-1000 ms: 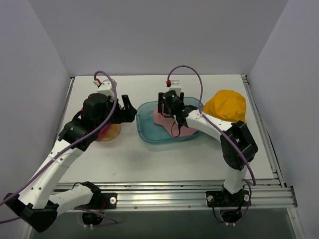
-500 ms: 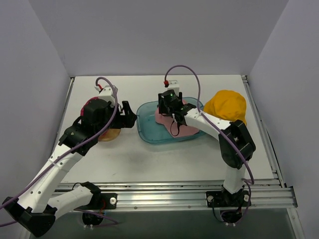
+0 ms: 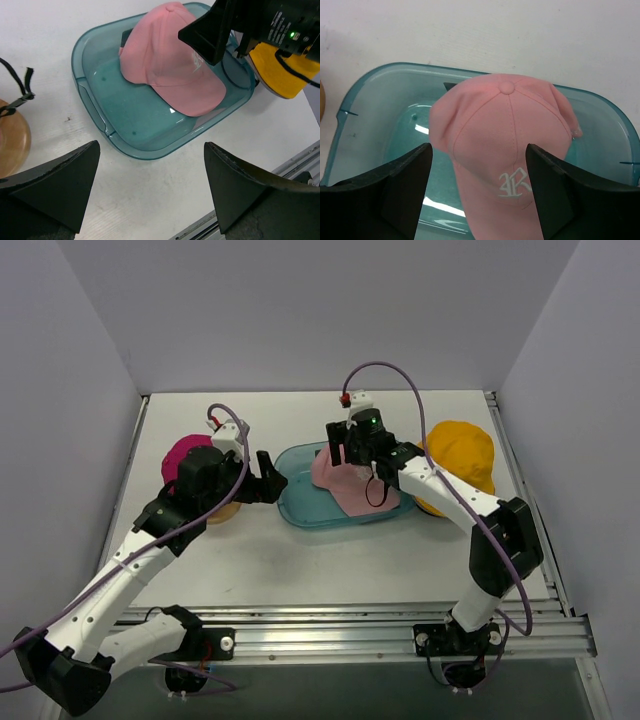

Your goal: Stack the hats

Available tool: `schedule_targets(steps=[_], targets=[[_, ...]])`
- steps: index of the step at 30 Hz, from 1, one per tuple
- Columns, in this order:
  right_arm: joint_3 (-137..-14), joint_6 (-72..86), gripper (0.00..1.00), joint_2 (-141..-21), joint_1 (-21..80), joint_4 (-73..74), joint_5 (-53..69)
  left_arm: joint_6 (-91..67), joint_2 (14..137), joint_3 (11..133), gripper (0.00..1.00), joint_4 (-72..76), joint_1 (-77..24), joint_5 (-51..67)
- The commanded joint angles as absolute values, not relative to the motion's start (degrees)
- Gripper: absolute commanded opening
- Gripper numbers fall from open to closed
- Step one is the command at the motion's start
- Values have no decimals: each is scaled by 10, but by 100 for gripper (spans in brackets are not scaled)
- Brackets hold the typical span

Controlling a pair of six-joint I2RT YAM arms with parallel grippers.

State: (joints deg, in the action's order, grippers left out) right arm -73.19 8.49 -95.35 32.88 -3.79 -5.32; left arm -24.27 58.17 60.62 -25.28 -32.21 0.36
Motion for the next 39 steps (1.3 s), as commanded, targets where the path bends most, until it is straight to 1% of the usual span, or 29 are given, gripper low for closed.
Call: schedule_targets(steps=[1,5,10,12,15,16,17,19,20,21,22,28,31,37,39], targets=[[-755,47,71,-966,303,-2,-4,-247,591,577,94,-151,-323,51],[-780,11,71,-1014,283,45,74,-248,590,553,94,-88,-323,45],[-793,11,71,-1037,281,37,61,-272,566,525,94,-43,-324,33],[-801,11,68,-1051,282,41,52,-277,559,505,94,-27,-324,39],[-806,16,53,-1056,281,33,46,-278,548,484,94,-10,-325,46],[-807,18,46,-1056,282,32,43,-275,548,483,94,-10,-325,46],[-809,19,31,-1052,282,32,41,-273,549,482,94,-11,-326,44],[-812,20,19,-1044,281,32,39,-270,555,485,94,-15,-326,35],[-815,20,10,-1034,281,33,39,-271,558,486,94,-18,-327,36],[-816,21,6,-1028,282,33,40,-272,561,487,94,-18,-327,42],[-818,23,0,-1022,282,33,40,-273,562,489,94,-18,-328,45],[-816,73,0,-956,283,22,30,-279,561,500,94,-33,-330,55],[-793,147,0,-904,289,-21,20,-288,555,497,94,-26,-330,75],[-723,296,0,-765,315,-106,-47,-315,523,480,94,-10,-331,88],[-703,360,0,-717,318,-146,-52,-321,516,476,94,22,-331,103]])
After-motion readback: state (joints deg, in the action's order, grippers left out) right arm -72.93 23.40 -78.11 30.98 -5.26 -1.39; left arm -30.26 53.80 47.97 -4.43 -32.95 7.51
